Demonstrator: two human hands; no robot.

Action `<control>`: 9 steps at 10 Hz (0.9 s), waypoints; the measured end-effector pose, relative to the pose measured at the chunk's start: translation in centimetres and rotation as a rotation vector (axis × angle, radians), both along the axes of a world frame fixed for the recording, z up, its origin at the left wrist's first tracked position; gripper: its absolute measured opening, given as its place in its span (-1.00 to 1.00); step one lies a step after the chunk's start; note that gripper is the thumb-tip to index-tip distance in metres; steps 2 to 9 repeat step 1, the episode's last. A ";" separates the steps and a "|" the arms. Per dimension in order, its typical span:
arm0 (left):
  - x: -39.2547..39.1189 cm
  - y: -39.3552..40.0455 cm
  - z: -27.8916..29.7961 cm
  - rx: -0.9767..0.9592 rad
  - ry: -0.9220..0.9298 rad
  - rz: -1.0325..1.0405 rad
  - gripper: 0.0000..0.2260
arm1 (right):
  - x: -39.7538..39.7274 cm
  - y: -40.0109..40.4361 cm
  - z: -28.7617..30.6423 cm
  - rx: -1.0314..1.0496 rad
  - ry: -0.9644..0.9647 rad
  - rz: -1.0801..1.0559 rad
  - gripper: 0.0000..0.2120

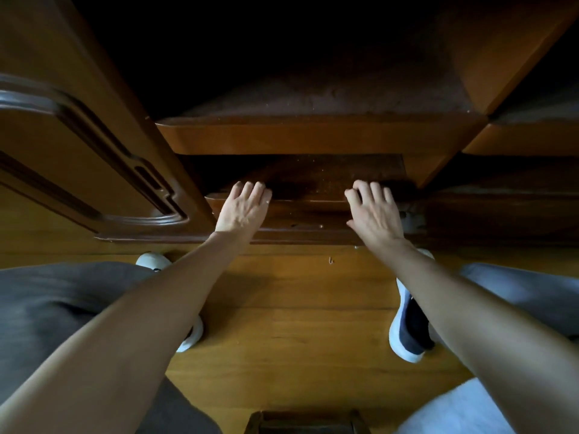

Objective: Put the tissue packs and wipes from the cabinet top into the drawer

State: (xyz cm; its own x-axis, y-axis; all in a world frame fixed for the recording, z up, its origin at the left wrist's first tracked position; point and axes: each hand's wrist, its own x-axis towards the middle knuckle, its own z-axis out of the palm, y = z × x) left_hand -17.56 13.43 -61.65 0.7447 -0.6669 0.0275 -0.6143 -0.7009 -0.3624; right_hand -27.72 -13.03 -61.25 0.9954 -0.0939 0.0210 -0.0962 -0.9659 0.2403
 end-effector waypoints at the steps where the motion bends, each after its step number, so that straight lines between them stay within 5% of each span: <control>1: -0.4 1.1 2.4 -0.017 0.040 -0.079 -0.41 | -0.8 0.0 2.3 0.076 -0.005 0.031 -0.34; 9: -0.4 1.1 2.4 -0.017 0.040 -0.079 -0.41 | -0.8 0.0 2.3 0.076 -0.005 0.031 -0.34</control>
